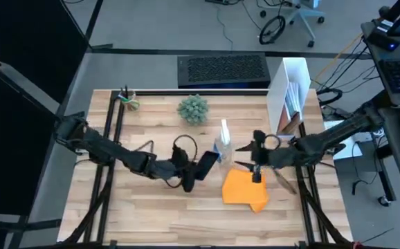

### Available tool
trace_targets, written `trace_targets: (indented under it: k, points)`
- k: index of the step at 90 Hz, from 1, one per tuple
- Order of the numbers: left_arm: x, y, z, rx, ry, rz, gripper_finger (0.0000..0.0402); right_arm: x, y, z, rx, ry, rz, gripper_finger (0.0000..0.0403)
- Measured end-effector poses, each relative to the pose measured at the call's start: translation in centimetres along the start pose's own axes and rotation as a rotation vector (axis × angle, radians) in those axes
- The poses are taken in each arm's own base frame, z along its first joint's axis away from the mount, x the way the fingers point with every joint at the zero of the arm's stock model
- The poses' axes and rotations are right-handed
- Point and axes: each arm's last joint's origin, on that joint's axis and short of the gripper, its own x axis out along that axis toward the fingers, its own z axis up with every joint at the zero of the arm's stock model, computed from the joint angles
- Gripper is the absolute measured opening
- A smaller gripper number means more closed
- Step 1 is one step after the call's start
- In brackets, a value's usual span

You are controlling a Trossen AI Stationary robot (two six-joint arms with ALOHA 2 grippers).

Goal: Apply microfiber cloth
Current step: Spray cleaner from the bottle onto the cellphone

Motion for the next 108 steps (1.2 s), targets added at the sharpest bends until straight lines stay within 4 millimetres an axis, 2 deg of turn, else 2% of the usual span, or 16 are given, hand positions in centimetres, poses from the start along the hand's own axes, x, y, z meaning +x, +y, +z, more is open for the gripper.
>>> trace_targets:
  k: [10,18,31,42,47,66,76,97,108]
  points:
    - [-1.0,-0.5,2.1,0.102,-0.098,-0.059,0.0013,-0.2,0.4,0.4,0.065,-0.047,0.098,0.0210]
    - [-1.1,-0.9,2.5,0.198,-0.124,-0.125,0.0013,0.9,1.3,0.8,0.038,-0.113,0.122,0.0190]
    - [-1.2,-1.2,2.8,0.264,-0.144,-0.191,0.0013,2.6,2.0,1.5,0.007,-0.204,0.118,0.0113]
    - [-1.2,-1.2,2.7,0.270,-0.130,-0.211,0.0013,2.7,1.8,2.1,0.013,-0.265,0.110,0.0029]
    - [-1.2,-1.3,2.7,0.269,-0.131,-0.221,0.0013,2.8,1.6,2.2,0.018,-0.275,0.104,0.0010]
    - [-1.2,-1.2,2.8,0.270,-0.125,-0.233,0.0013,3.8,1.1,2.3,0.058,-0.288,0.078,0.0013]
    - [-1.2,-1.2,2.7,0.273,-0.116,-0.236,0.0013,4.4,1.2,2.5,0.062,-0.307,0.151,0.0005]
    - [-1.2,-1.2,2.8,0.269,-0.120,-0.229,0.0013,3.5,0.7,1.9,0.077,-0.221,0.154,0.0001]
    - [-1.3,-1.2,2.8,0.269,-0.121,-0.232,0.0013,3.3,0.7,2.3,0.090,-0.250,0.165,0.0001]
